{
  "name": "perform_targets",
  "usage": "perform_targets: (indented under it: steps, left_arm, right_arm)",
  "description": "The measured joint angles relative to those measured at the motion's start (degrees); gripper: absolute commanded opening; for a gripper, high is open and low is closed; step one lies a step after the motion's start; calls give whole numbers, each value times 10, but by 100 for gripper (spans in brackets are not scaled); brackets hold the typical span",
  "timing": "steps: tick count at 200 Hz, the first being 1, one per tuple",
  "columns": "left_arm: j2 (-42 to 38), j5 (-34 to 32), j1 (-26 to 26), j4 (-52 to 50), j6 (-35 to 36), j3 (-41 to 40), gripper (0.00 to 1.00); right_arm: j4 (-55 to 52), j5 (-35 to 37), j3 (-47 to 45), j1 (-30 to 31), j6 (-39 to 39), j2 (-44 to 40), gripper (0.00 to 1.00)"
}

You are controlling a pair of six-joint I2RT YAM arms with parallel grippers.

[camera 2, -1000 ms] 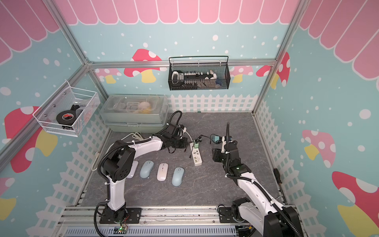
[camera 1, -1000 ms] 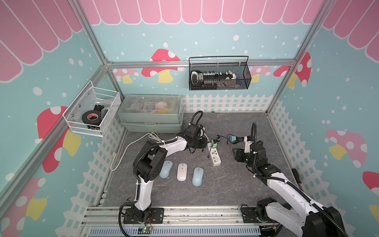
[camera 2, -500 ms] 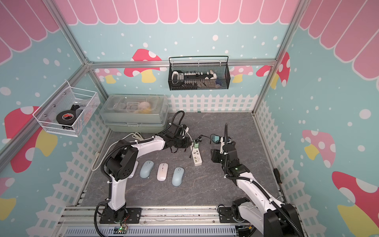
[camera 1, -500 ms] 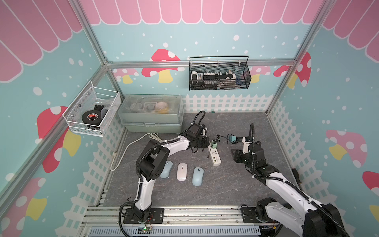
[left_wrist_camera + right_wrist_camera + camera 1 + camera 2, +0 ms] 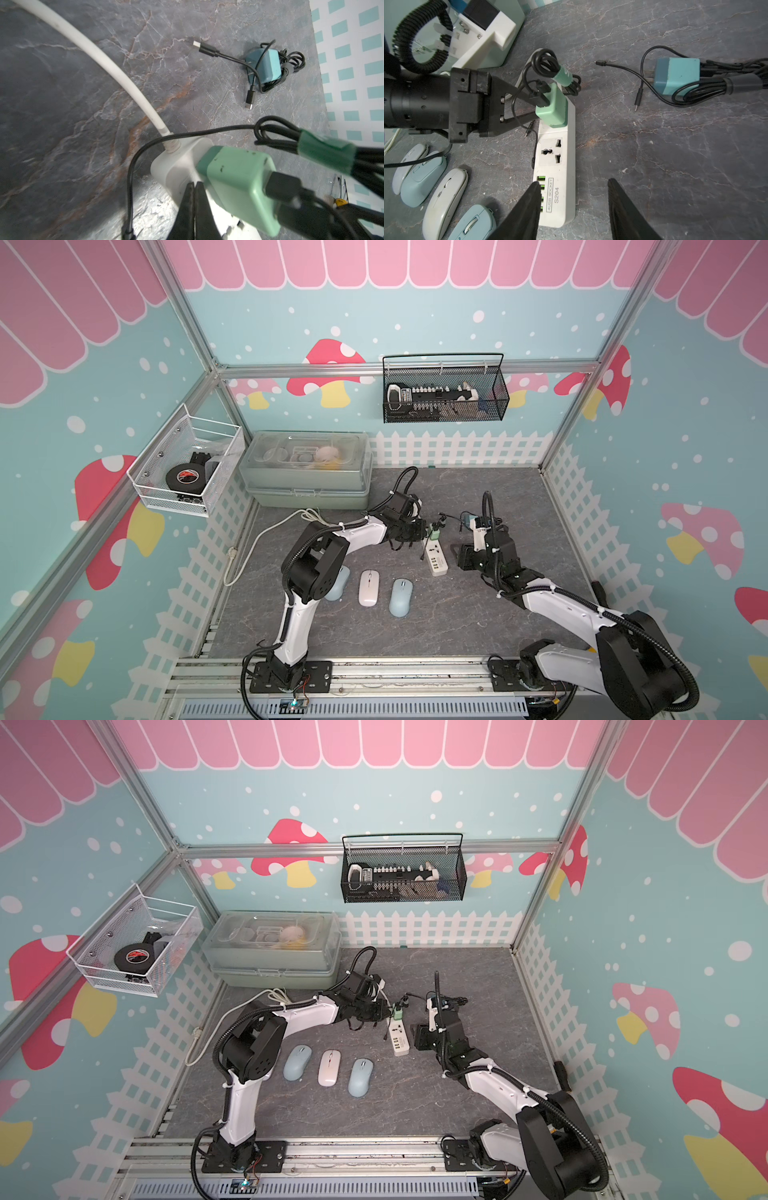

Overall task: Unplug the wireless mouse
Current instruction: Remove the plug from the socket.

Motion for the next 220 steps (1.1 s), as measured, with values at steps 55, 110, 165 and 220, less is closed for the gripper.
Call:
perform_targets:
  steps: [55, 110, 165, 220]
  left_arm:
    - [0, 1, 0, 4, -2, -2, 0]
    - [0, 2, 0, 17, -8, -8, 0]
    - [0, 4, 0, 19, -9, -8, 0]
    - [0, 4, 0, 25, -10, -11, 0]
  right_arm:
    - [73, 4, 43, 14, -29, 96, 45]
    - [182, 21, 44, 17, -40, 177, 42]
    - [223, 24, 45, 40, -45, 220, 41]
    - [228, 38, 82, 51, -54, 250, 41]
